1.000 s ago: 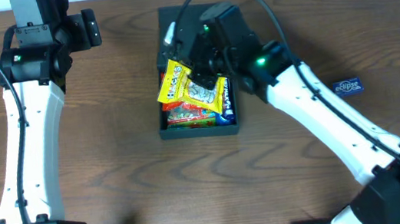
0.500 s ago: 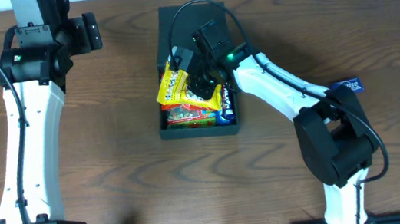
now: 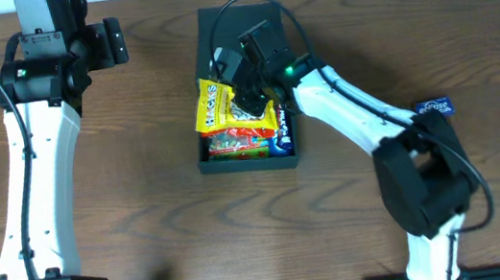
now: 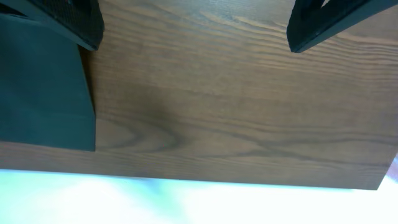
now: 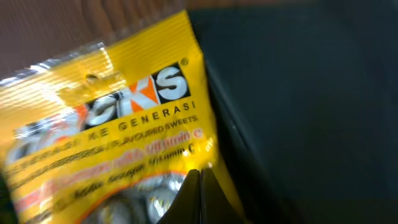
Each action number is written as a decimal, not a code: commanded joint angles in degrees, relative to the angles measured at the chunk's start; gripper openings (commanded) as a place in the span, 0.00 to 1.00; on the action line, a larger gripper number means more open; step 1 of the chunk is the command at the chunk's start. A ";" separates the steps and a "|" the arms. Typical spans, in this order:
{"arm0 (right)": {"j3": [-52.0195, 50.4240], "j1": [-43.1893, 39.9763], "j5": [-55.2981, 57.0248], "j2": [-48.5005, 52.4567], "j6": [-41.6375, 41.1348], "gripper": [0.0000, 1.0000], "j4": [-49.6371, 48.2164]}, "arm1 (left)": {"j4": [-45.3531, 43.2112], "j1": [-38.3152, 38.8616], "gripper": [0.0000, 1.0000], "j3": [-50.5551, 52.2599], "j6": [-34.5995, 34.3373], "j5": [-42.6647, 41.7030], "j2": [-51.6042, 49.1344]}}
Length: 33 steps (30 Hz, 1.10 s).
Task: Pack container
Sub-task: 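Carry the yellow Hacks bag into the box on top, then move right gripper to the blue Eclipse tin and grasp it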
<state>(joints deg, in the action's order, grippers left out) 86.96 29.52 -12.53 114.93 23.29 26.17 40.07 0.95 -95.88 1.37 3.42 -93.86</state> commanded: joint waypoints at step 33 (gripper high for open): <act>-27.10 -49.68 18.73 -14.62 -79.41 0.69 7.10 | 0.09 -0.22 0.95 -0.68 0.37 -0.50 0.98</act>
<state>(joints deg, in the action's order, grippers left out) 60.97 -20.45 4.78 100.47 -53.91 35.55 40.10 0.95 -95.88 1.37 3.03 -93.86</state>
